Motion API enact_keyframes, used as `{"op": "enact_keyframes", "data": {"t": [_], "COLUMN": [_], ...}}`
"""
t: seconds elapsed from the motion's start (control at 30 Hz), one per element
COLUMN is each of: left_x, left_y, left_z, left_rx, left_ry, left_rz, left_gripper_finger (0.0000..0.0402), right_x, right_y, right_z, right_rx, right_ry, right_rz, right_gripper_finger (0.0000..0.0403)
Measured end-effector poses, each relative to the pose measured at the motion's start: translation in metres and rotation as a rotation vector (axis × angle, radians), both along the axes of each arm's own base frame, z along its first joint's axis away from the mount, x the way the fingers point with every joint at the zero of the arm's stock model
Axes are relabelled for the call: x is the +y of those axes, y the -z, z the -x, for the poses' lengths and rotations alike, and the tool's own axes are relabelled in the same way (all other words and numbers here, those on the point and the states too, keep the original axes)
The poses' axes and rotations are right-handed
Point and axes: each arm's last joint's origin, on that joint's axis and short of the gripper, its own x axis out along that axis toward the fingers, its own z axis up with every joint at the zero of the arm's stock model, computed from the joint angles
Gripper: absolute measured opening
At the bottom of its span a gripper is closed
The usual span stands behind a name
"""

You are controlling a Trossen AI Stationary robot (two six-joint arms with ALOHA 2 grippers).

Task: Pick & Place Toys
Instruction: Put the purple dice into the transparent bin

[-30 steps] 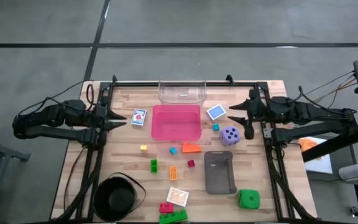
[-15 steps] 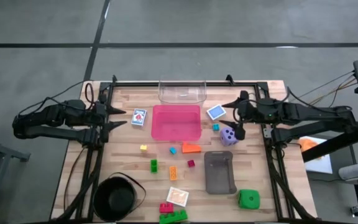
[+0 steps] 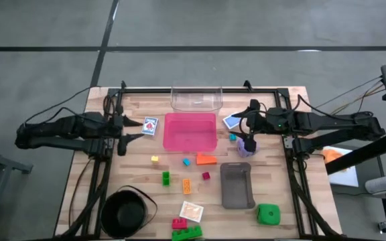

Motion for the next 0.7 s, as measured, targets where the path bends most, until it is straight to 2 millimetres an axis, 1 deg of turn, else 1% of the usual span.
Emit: {"op": "enact_keyframes", "data": {"t": [0.13, 0.27, 0.5, 0.7], "left_x": [0.000, 0.000, 0.001, 0.001], "left_y": [0.009, 0.014, 0.014, 0.014], "left_z": [-0.007, -0.012, -0.019, -0.029], "left_rx": [-0.026, -0.054, -0.079, -0.088], "left_ry": [-0.001, -0.013, -0.019, -0.018], "left_rz": [0.000, -0.004, -0.006, -0.022], "left_gripper_finger": [0.0204, 0.0204, 0.0204, 0.0204], "right_x": [0.000, 0.000, 0.000, 0.000], "right_y": [0.001, -0.001, -0.011, -0.011], "right_z": [-0.006, -0.012, -0.027, -0.041], "right_rx": [0.008, 0.014, 0.027, 0.128], "right_ry": [-0.002, -0.002, -0.010, -0.015], "right_rz": [0.004, 0.005, 0.024, 0.028], "right_gripper_finger": [0.0311, 0.0311, 0.0311, 0.0311]}}
